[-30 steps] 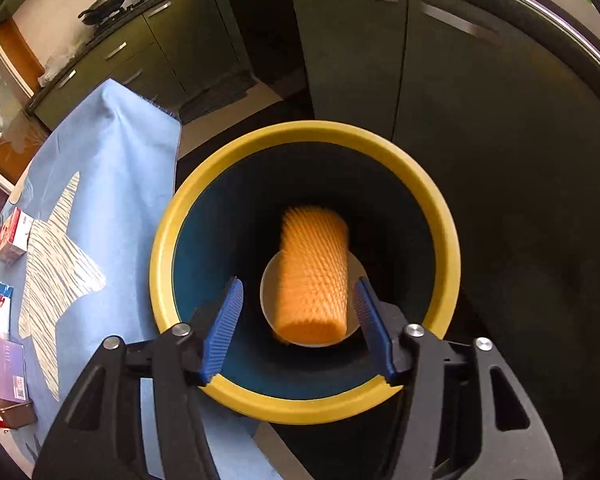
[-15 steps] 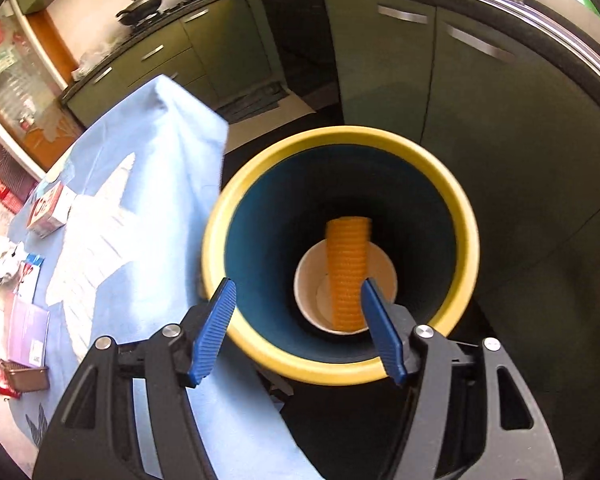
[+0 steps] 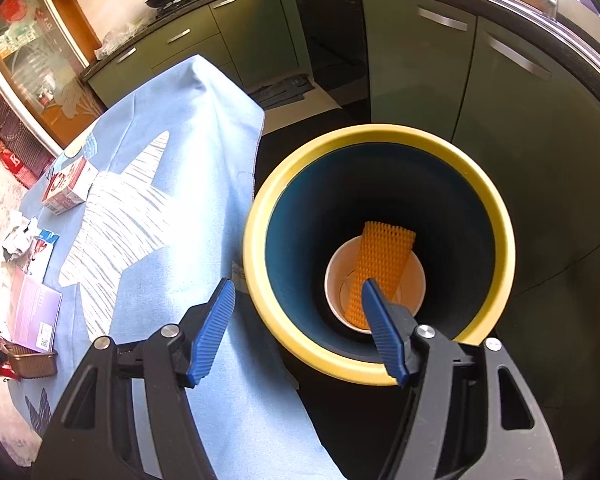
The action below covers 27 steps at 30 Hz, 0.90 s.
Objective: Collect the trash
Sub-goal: 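Grasp the red Coca-Cola can with the left tool and lift it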
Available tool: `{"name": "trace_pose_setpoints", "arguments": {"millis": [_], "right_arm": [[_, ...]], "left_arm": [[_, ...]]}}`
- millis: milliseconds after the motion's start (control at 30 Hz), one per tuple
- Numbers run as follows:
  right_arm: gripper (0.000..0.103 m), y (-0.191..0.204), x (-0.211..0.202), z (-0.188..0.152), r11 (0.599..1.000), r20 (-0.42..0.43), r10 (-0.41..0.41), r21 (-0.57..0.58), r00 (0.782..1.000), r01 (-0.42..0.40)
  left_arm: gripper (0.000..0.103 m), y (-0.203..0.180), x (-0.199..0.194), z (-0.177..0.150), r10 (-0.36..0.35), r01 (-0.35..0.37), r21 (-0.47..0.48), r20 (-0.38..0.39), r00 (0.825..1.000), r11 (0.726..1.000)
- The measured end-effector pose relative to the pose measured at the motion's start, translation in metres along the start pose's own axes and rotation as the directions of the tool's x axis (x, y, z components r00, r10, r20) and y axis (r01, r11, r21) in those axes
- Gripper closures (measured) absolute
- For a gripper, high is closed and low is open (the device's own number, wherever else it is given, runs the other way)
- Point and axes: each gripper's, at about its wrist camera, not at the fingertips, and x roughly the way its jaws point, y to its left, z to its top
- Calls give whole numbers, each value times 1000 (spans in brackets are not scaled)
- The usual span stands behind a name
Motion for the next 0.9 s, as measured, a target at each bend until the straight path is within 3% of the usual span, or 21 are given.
{"name": "trace_pose_setpoints", "arguments": {"millis": [300, 367, 567, 900], "right_arm": [[40, 7, 8, -1, 1000, -41, 7, -22, 999, -8], [40, 11, 10, -1, 999, -48, 8, -30, 999, -9], [40, 20, 8, -1, 999, -43, 23, -46, 999, -25], [40, 15, -20, -5, 999, 32, 44, -15, 999, -43]], "left_arm": [[49, 21, 28, 3, -19, 18, -9, -97, 995, 1000], [50, 26, 30, 2, -23, 22, -18, -95, 995, 1000], [50, 40, 22, -6, -9, 7, -43, -43, 999, 999], [52, 50, -39, -9, 39, -30, -79, 117, 992, 996]]}}
